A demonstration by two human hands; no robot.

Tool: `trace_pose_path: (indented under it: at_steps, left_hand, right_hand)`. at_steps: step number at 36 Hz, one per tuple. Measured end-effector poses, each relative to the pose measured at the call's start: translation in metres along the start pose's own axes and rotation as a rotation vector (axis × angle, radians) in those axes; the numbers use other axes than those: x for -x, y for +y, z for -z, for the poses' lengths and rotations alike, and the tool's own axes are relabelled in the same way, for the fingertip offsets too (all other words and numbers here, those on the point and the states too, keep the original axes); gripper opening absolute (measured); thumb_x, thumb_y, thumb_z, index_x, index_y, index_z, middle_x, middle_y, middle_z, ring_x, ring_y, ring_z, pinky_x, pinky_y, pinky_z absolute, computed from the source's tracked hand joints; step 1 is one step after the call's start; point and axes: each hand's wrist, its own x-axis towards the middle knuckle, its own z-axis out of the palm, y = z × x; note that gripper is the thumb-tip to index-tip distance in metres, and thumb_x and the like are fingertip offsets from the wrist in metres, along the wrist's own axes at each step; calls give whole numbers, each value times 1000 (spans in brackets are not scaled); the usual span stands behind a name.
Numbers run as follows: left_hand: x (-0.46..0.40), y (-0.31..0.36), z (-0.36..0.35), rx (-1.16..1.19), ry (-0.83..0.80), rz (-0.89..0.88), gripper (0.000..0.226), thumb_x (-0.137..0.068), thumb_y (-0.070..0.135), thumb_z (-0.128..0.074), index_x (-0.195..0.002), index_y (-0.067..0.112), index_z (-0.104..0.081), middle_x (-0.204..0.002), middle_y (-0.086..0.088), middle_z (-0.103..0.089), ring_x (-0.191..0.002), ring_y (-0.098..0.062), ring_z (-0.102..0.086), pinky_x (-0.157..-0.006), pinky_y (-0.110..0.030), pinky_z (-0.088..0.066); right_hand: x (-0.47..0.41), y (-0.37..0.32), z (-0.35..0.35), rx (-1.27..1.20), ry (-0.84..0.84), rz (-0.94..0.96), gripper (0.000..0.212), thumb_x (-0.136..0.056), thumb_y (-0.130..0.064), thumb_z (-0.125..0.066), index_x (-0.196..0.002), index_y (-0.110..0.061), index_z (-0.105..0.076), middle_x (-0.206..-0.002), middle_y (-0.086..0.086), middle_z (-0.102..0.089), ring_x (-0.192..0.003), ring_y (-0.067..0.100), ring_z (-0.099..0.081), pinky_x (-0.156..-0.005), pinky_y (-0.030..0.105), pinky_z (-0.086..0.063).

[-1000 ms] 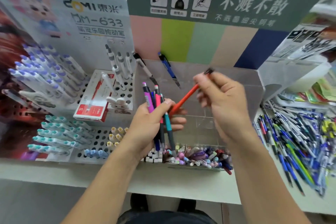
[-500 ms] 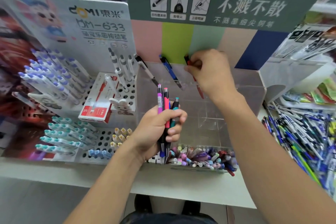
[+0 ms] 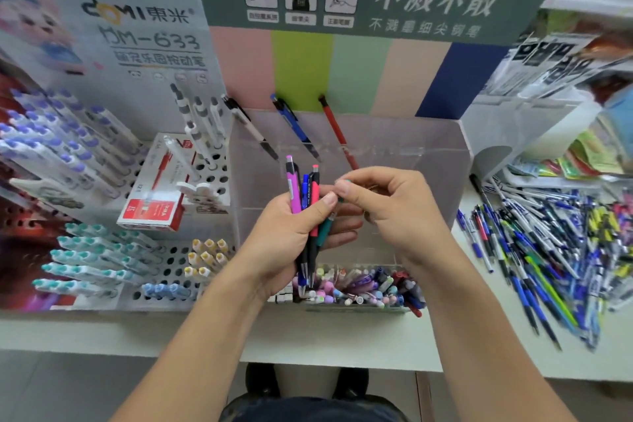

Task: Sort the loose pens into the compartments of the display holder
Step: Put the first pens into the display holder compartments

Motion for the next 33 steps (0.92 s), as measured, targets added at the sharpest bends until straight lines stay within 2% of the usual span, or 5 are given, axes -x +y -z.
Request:
trace_pose_path:
  at_steps: [7, 12, 18, 27, 33]
  left_hand:
    - [-4, 3, 3, -49, 74, 22, 14, -104, 18, -51, -101, 9, -60, -68, -5, -60, -47, -13, -54, -42, -22, -46]
    - [-6, 10, 0, 150, -52, 104, 9, -93, 20, -47, -93, 12, -49, -62, 0, -37, -39, -6, -24, -34, -17, -18]
    - [-4, 8, -7, 166, -89, 48, 18, -104, 11, -34, -106, 5, -50, -72, -6, -52, -45, -10, -32, -36, -18, -27]
    - [3, 6, 1, -129, -34, -41, 20, -104, 21, -48, -120, 12, -57, -84, -6, -71, -56, -16, -57, -45, -24, -42]
    - [6, 5, 6, -226, -183, 6, 7, -103, 14, -51, -107, 13, -56, -73, 0, -61, -52, -9, -43, -43, -21, -31]
  right_hand:
    - [-4, -23, 47, -330, 426, 276, 8, -99, -10, -62, -97, -13, -69, -87, 2, -75, -71, 13, -70, -61, 23, -55]
    - [-32, -37, 70, 236, 568, 606, 13, -99, -14, -64, -107, -8, -72, -90, 2, -73, -78, 15, -71, -74, 34, -60]
    - [-76, -22, 50, 856, 309, 555, 19, -92, -14, -67, -106, -9, -78, -100, 14, -74, -92, 32, -68, -83, 35, -52]
    - [-49, -28, 20, 608, 350, 443, 12, -88, -21, -77, -99, -15, -78, -83, -7, -73, -72, 7, -66, -72, 21, -54]
    - [-18, -17, 6, 649, -166, 211, 10, -86, -33, -80, -92, -25, -80, -90, -10, -68, -83, 7, -62, -75, 22, -49]
